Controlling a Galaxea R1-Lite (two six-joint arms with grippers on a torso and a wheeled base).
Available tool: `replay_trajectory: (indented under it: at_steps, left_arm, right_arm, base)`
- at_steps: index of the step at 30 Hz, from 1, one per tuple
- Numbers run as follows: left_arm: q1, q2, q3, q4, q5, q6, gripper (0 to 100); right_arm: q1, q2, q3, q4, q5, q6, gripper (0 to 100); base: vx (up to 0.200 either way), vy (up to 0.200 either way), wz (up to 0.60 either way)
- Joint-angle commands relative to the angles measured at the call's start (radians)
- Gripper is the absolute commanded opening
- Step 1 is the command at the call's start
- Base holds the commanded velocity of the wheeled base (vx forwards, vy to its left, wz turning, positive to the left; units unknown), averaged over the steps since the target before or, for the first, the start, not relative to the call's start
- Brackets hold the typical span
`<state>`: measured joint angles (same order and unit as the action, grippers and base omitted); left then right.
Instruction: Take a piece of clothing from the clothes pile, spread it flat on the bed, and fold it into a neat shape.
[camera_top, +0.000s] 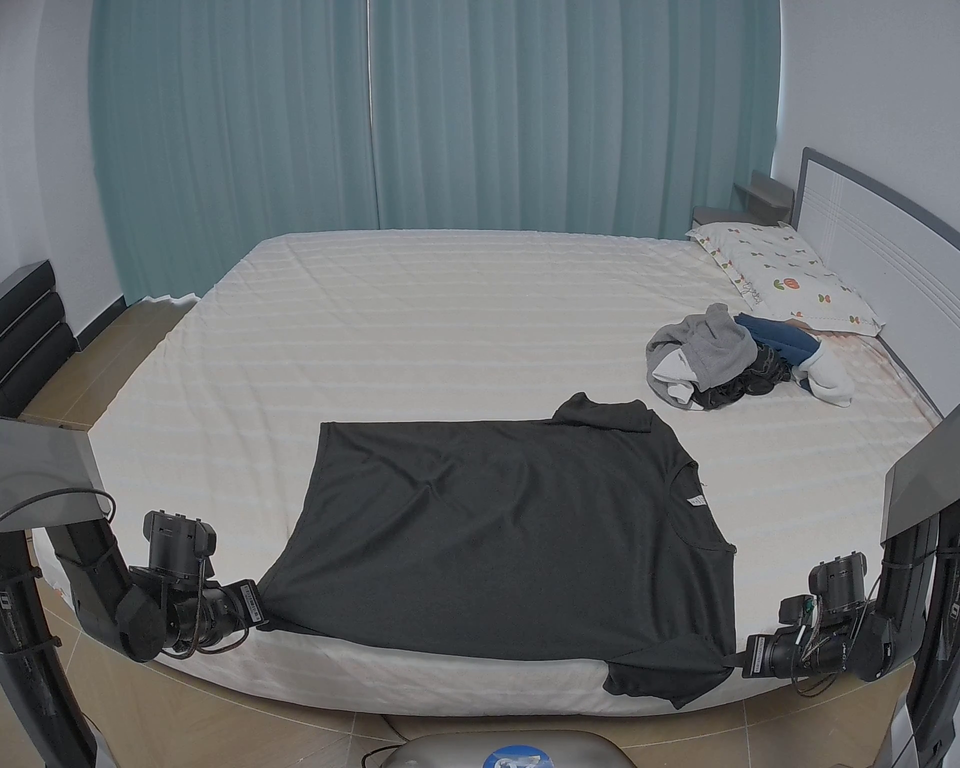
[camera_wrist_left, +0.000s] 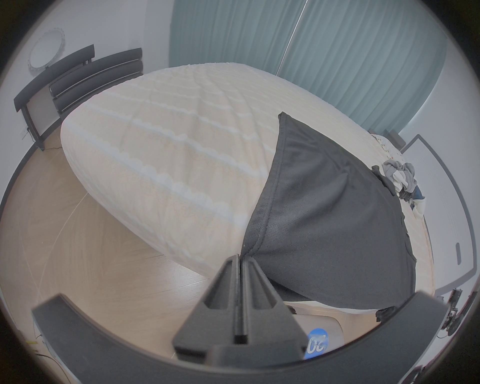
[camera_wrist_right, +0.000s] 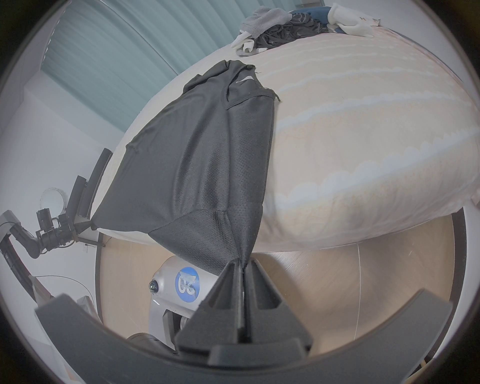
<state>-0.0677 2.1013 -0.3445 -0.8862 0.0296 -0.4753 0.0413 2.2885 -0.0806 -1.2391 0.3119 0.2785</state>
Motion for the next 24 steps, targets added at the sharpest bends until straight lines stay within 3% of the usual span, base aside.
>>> replay_trajectory:
  at_steps: [1, 7, 8, 9, 10, 19, 20, 24]
  left_arm:
    - [-0.006, 0.025, 0.001, -0.002, 0.001, -0.002, 0]
    - [-0.012, 0.048, -0.001, -0.002, -0.008, -0.005, 0]
    - [-0.02, 0.051, -0.001, -0.004, -0.01, -0.009, 0]
    - [-0.021, 0.052, -0.001, -0.004, -0.011, -0.011, 0]
    - [-0.024, 0.056, -0.001, -0.004, -0.011, -0.011, 100]
    - [-0.023, 0.046, -0.004, -0.011, -0.028, -0.012, 100]
    - [-0.018, 0.034, -0.002, -0.013, -0.071, -0.014, 100]
    - [-0.018, -0.004, -0.002, -0.019, -0.108, -0.02, 100]
  right_arm:
    - [-0.008, 0.006, -0.005, 0.0, -0.001, 0.001, 0]
    - [-0.004, 0.014, -0.016, -0.01, -0.001, 0.001, 0]
    - [-0.006, 0.026, -0.03, -0.017, 0.001, 0.004, 100]
    - [-0.006, 0.028, -0.034, -0.022, 0.001, 0.005, 100]
    - [-0.006, 0.028, -0.036, -0.029, 0.003, 0.008, 100]
    - [-0.031, 0.014, -0.037, -0.103, 0.01, 0.051, 100]
    - [-0.035, 0.014, -0.036, -0.181, 0.01, 0.119, 100]
    - [-0.026, 0.017, -0.037, -0.255, 0.012, 0.197, 100]
  base:
    - [0.0, 0.0, 0.0]
    - [0.0, 0.0, 0.0]
    - [0.0, 0.0, 0.0]
    - [0.0, 0.0, 0.0]
    - [0.0, 0.0, 0.0]
    - [0.0, 0.0, 0.0]
    - [0.0, 0.0, 0.0]
    - [0.0, 0.0, 0.0]
